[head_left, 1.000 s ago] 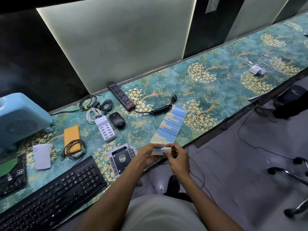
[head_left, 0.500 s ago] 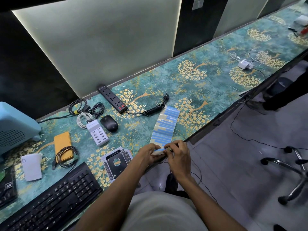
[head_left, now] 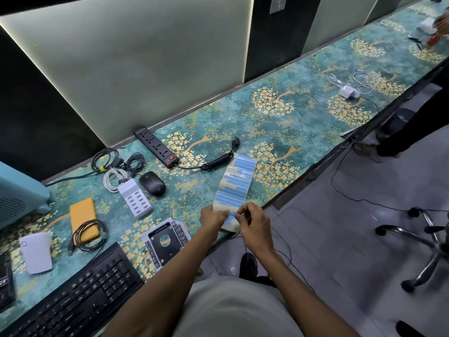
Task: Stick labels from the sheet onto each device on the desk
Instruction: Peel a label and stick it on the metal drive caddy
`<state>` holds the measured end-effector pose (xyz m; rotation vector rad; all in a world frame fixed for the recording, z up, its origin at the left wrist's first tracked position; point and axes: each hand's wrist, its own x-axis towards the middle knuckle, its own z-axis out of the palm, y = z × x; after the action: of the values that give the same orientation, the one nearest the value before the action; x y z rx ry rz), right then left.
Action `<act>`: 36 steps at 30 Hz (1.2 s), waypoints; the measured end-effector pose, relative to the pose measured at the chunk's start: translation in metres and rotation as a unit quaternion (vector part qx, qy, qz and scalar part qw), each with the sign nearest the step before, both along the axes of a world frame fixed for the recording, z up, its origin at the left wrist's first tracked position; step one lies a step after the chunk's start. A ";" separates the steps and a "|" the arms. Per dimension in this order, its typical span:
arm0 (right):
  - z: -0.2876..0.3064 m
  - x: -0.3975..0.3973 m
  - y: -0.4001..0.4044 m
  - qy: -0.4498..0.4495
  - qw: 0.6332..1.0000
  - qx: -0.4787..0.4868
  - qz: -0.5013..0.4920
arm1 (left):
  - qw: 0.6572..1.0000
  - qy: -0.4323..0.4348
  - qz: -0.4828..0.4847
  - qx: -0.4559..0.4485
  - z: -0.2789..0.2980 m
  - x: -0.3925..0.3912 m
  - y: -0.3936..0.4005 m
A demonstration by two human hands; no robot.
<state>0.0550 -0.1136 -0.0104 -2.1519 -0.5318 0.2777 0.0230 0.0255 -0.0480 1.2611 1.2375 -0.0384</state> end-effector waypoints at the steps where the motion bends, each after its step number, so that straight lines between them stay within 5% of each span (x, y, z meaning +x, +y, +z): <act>1: 0.002 0.000 0.003 0.024 1.000 0.016 -0.004 | 0.999 -0.004 -0.030 0.030 -0.005 -0.006 0.002; 8: -0.008 -0.016 0.040 0.128 0.991 0.036 0.027 | 0.979 0.000 0.024 0.201 0.009 -0.064 0.036; 13: -0.021 -0.036 0.072 0.151 0.985 -0.008 0.087 | 0.903 0.194 0.032 0.383 0.028 -0.111 0.050; 16: -0.022 -0.045 0.088 0.164 0.979 -0.022 0.117 | 0.891 0.312 -0.022 0.328 0.028 -0.128 0.052; 26: -0.031 -0.049 0.099 0.173 0.975 -0.042 0.129 | 0.875 0.397 -0.070 0.268 0.030 -0.129 0.034; 33: -0.021 -0.040 0.088 0.226 0.970 -0.013 0.084 | 0.904 0.358 0.011 0.233 0.030 -0.117 0.037; 35: -0.018 -0.037 0.088 0.280 0.957 0.019 0.069 | 0.952 0.235 0.111 0.163 0.038 -0.119 0.051; 36: -0.013 -0.039 0.088 0.322 0.943 0.042 0.065 | 0.971 0.105 0.190 0.102 0.044 -0.123 0.061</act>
<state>0.0157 -0.0252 -0.0238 -1.8010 -0.2919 0.9721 -0.1000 0.0867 -0.0041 1.1957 1.6848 0.2442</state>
